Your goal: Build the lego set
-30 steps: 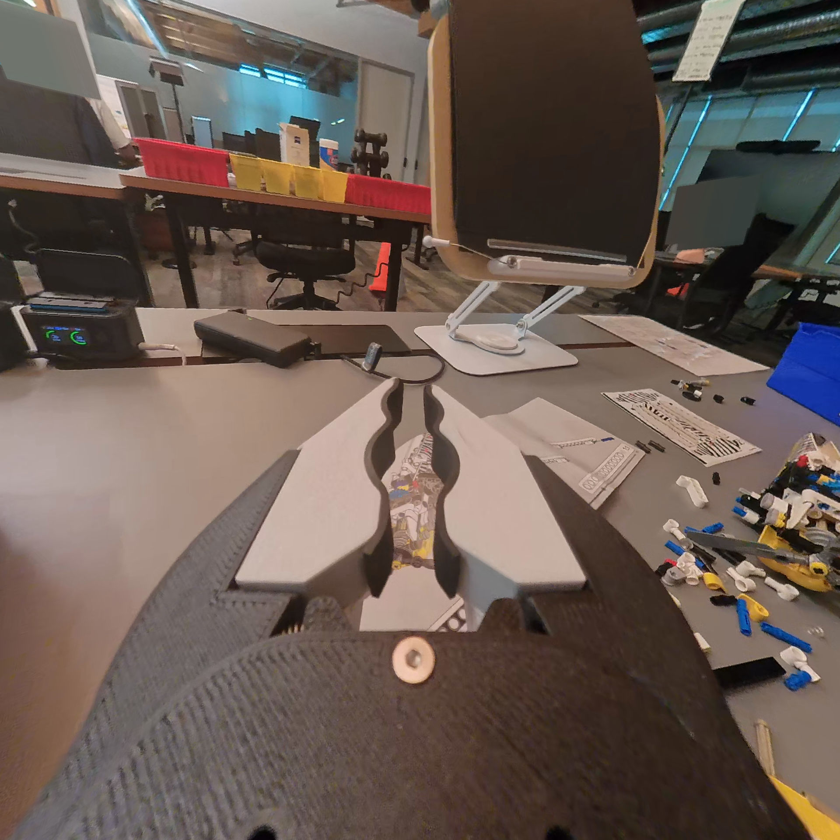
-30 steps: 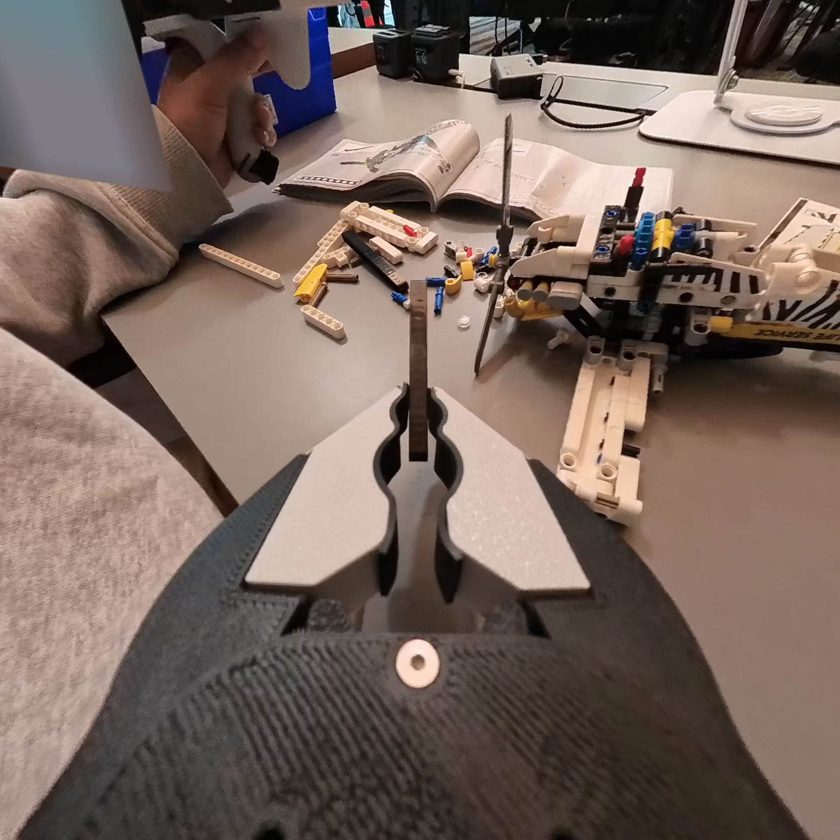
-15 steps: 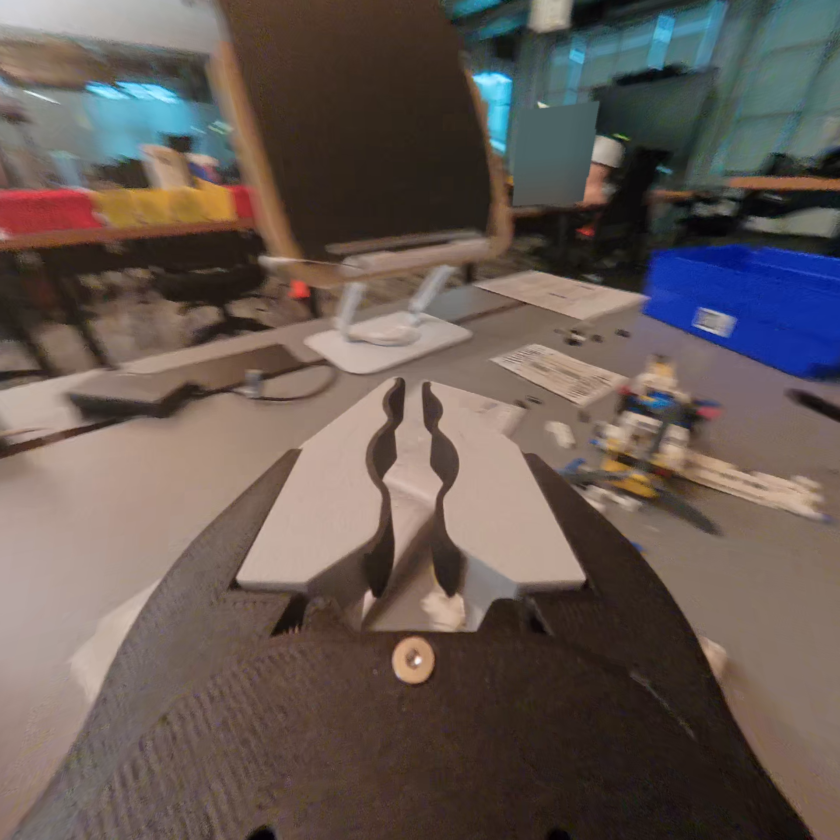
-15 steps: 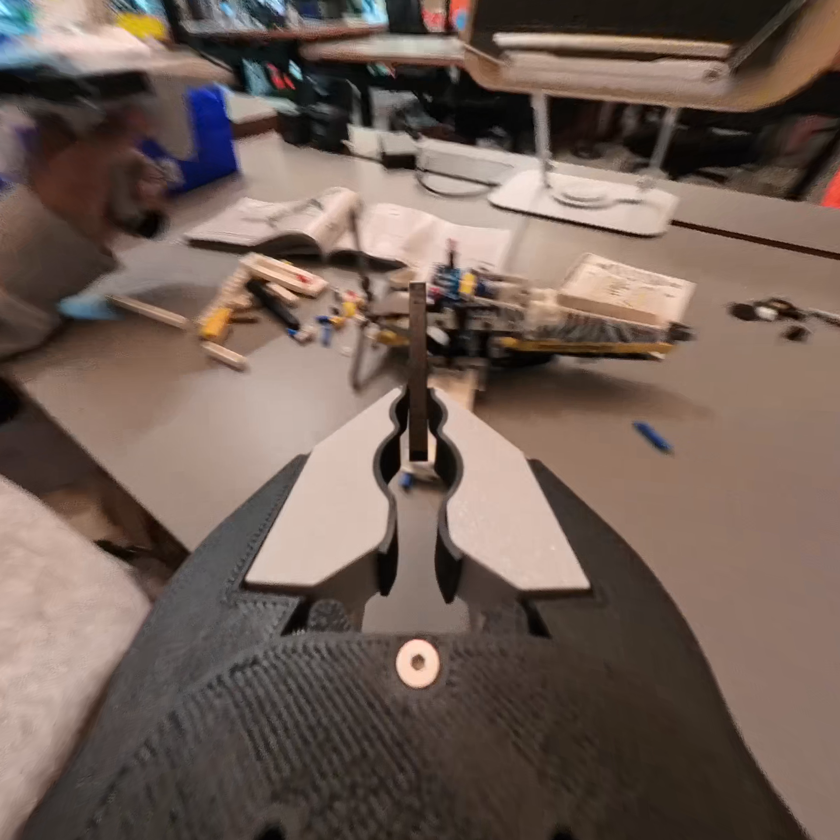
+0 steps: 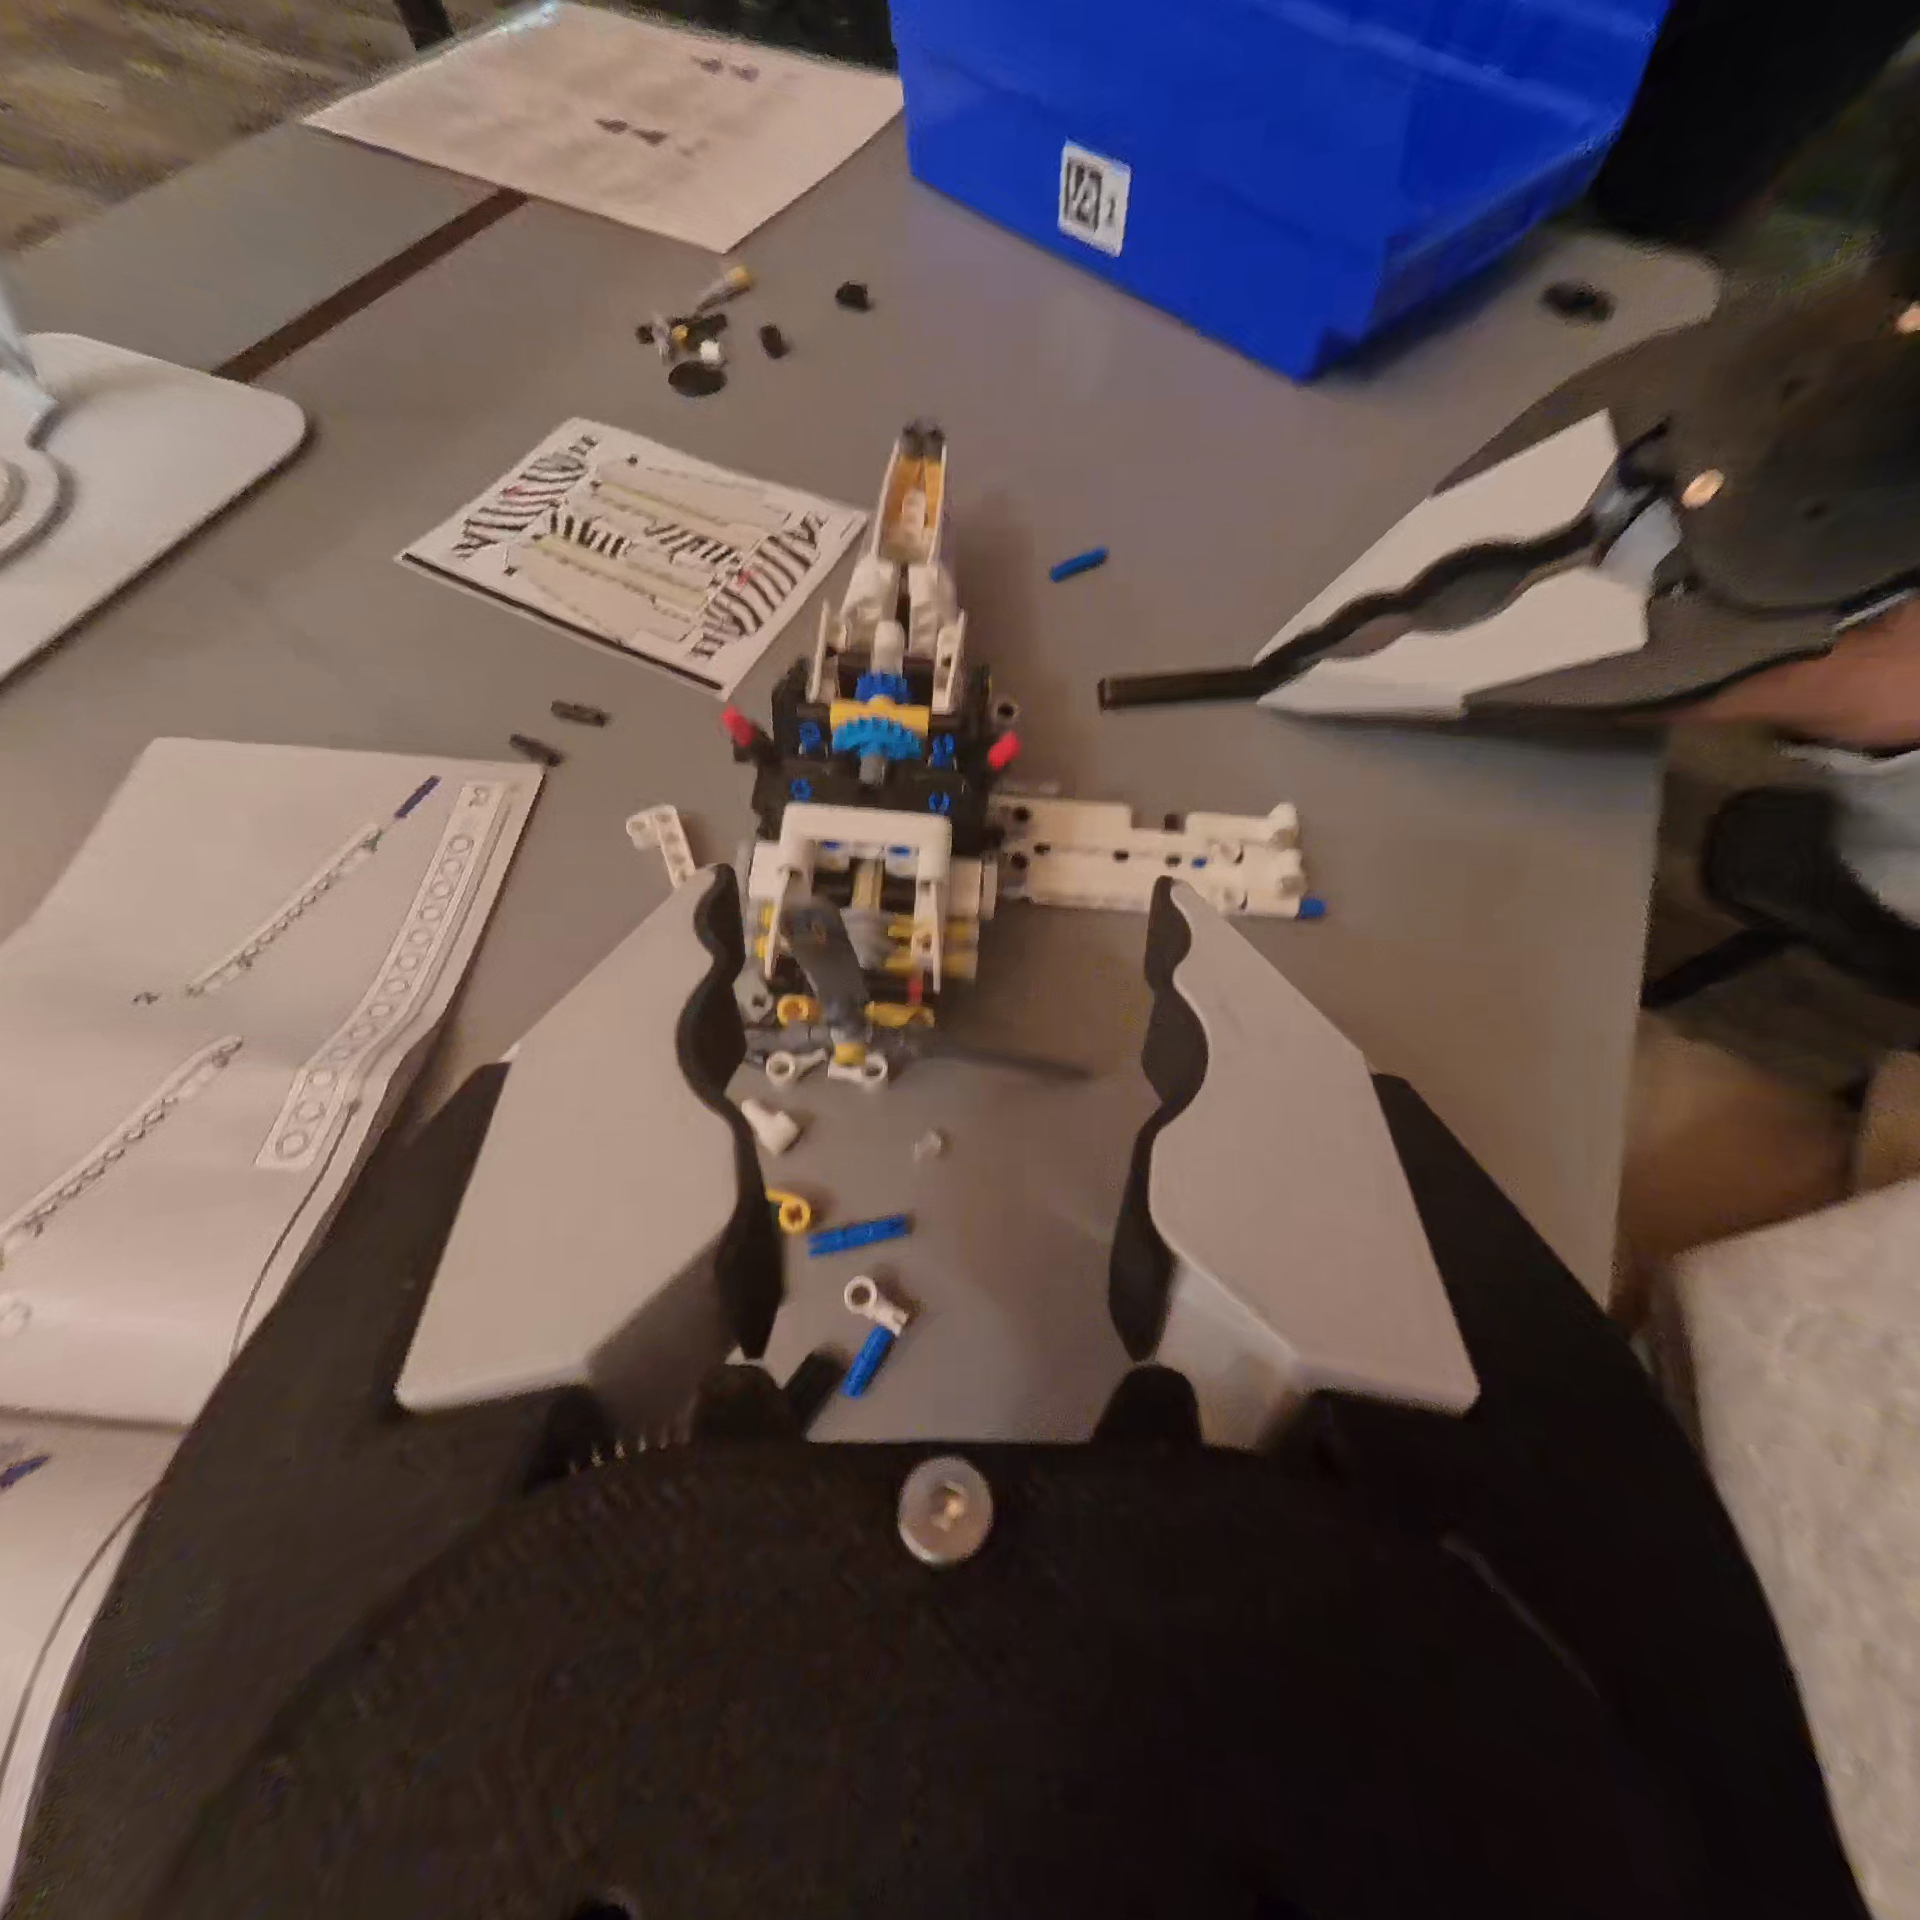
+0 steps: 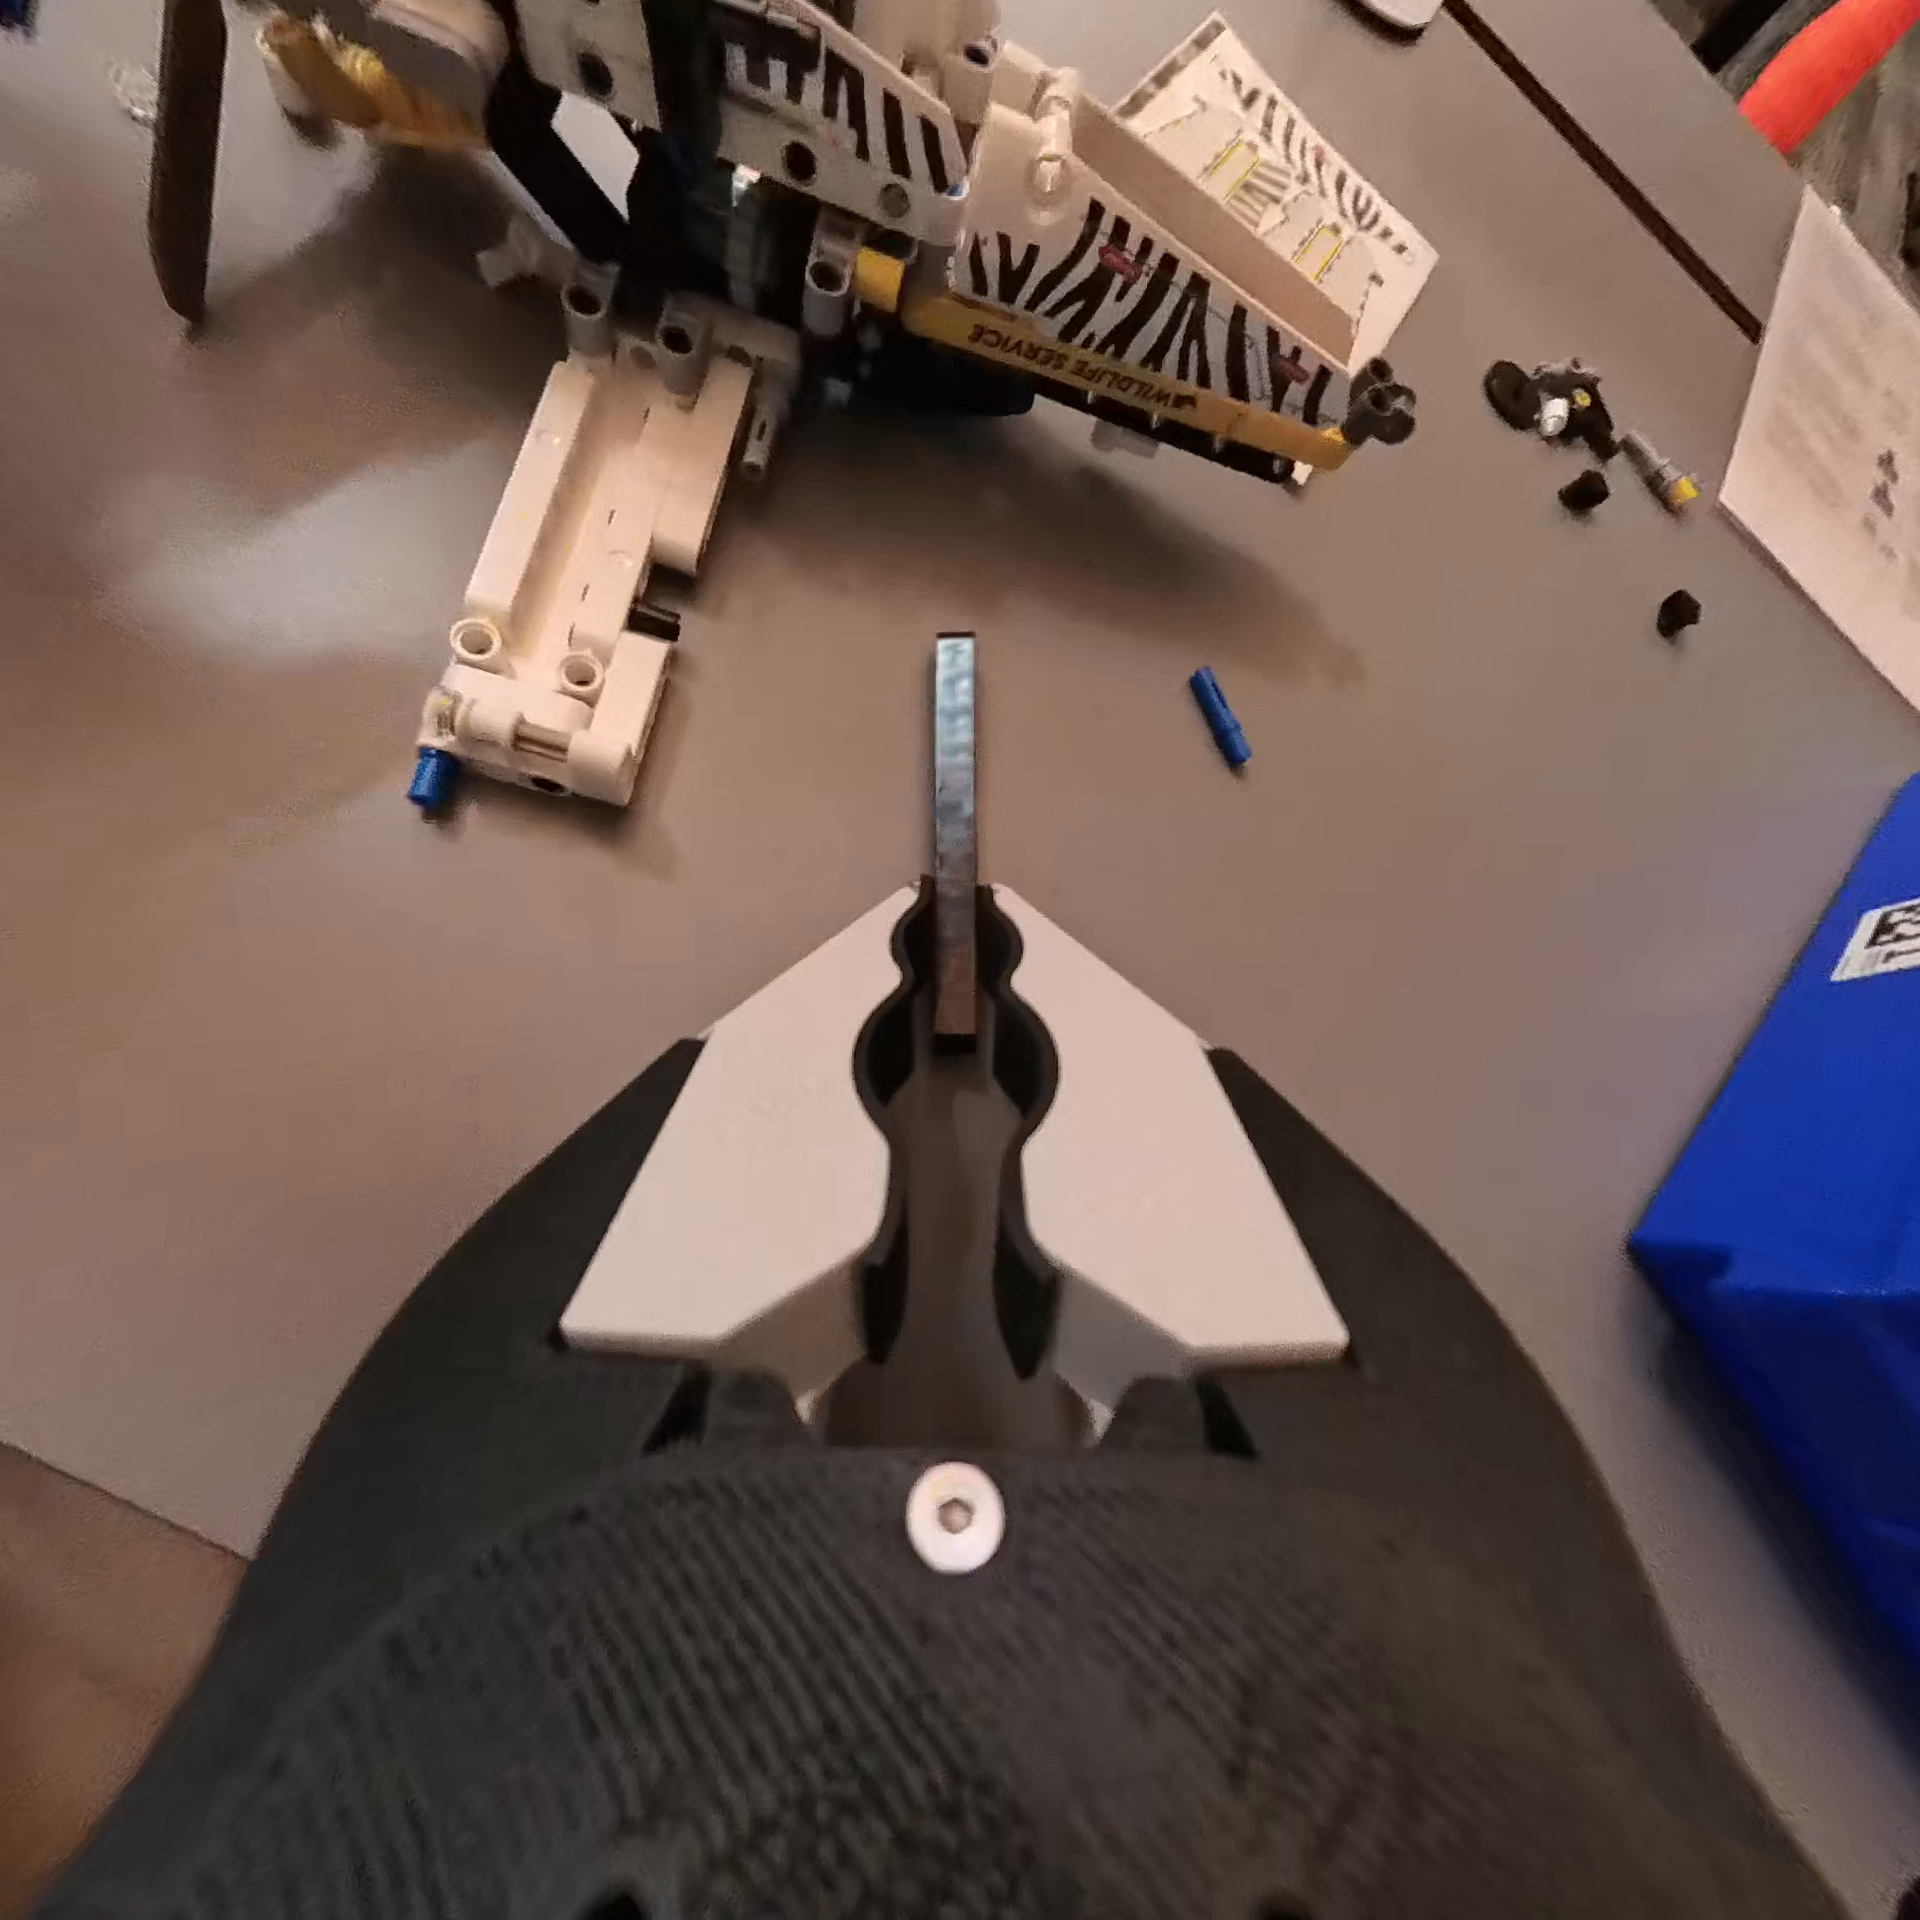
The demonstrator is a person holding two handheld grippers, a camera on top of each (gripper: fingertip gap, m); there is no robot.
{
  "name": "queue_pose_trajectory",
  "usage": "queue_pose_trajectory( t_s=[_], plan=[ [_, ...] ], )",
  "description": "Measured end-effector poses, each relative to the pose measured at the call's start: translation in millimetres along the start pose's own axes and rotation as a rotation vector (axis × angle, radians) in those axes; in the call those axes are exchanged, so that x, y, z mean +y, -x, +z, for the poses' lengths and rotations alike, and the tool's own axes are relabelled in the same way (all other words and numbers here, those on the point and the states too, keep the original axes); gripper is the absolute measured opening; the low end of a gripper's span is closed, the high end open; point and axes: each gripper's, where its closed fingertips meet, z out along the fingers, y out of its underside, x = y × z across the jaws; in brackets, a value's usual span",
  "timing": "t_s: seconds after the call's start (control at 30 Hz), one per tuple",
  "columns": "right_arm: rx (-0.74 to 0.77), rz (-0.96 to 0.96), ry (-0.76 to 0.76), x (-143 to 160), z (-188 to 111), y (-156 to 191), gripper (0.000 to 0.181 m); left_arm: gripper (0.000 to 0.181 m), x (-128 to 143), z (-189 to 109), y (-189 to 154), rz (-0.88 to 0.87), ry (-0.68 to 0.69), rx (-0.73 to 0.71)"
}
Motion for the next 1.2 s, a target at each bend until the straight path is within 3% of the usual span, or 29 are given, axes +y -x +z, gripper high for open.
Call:
queue_pose_trajectory(
  t_s=[0.07,0.13,0.2,0.33,0.4,0.53,0.87,1.2],
  plan=[
    [-0.013,0.000,0.004,-4,2,-1,0.011,0.080,-12,1,6,-0.001,-0.021,-0.001],
    [-0.027,0.027,-0.044,-19,2,-2,0.035,0.084,-18,5,16,0.040,-0.009,-0.035],
    [-0.072,0.071,-0.123,-43,0,2,0.043,0.099,-13,15,18,0.090,0.051,-0.017],
    [-0.207,0.094,-0.264,-100,-8,25,0.044,0.103,0,36,18,0.096,0.149,0.009],
    [-0.196,0.045,-0.292,-116,-1,26,0.039,0.103,1,41,21,0.103,0.161,-0.004],
    [-0.197,0.031,-0.247,-118,24,25,0.027,0.099,10,45,24,0.106,0.219,0.001],
    [-0.158,0.081,-0.308,-119,26,16,0.000,0.077,23,51,15,0.043,0.289,0.112],
    [-0.130,0.044,-0.324,-122,32,15,0.000,0.069,25,50,18,0.045,0.294,0.092]
  ],
)
